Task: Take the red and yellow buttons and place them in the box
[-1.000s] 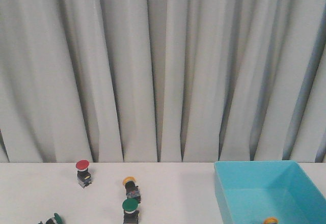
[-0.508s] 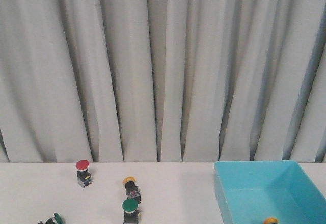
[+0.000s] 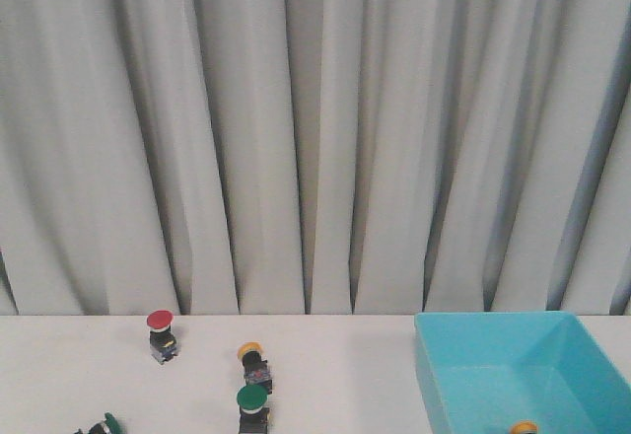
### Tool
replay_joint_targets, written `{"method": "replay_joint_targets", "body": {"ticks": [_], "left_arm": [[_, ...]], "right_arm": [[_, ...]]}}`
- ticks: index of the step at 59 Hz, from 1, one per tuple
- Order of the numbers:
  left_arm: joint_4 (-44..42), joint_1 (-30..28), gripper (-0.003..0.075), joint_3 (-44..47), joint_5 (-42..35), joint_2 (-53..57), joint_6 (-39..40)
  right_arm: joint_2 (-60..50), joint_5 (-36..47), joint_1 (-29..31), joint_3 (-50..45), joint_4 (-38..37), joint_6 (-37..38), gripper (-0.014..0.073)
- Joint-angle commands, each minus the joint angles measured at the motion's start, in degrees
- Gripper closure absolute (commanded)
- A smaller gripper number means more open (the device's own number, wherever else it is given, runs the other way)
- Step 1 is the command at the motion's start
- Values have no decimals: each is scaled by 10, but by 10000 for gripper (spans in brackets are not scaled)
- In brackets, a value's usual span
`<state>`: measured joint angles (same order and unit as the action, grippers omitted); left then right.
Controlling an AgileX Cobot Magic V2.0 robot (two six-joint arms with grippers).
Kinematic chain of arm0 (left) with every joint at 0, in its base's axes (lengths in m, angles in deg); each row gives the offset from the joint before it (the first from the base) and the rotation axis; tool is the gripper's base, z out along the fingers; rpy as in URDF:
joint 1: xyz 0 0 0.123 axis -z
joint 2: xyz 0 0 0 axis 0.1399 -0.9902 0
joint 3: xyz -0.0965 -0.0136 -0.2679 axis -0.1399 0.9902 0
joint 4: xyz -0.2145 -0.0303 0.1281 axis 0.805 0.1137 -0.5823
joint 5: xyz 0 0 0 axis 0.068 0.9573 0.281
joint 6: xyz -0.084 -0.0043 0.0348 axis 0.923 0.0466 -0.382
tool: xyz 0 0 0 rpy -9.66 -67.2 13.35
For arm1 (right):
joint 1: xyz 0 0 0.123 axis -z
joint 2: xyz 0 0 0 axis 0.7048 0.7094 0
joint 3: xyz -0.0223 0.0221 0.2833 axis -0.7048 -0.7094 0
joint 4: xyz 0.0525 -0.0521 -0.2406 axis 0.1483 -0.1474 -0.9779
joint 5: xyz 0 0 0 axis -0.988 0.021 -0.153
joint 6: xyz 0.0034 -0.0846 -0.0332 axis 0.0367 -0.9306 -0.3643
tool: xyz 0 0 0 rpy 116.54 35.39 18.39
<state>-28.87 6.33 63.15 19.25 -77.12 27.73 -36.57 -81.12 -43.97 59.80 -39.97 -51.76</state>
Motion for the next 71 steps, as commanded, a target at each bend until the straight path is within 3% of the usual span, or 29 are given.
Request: {"method": "replay_joint_targets", "body": {"ticks": [1, 12, 31, 36, 53, 71], "left_arm": [[2, 3, 726, 6, -42, 8, 7], [2, 3, 726, 6, -42, 8, 7], [2, 3, 726, 6, -42, 8, 7], [2, 3, 726, 6, -42, 8, 7], [2, 3, 726, 6, -42, 8, 7], [2, 3, 726, 6, -42, 8, 7]], "right_arm": [[-54, 101, -1, -76, -59, 66, 602], [-170, 192, -1, -283, -34, 73, 602], [-367, 195, -1, -506, -26, 74, 602], [-413, 193, -1, -534, -29, 76, 602], [-411, 168, -31, -553, -116, 122, 602], [-411, 168, -38, -553, -91, 122, 602]]}}
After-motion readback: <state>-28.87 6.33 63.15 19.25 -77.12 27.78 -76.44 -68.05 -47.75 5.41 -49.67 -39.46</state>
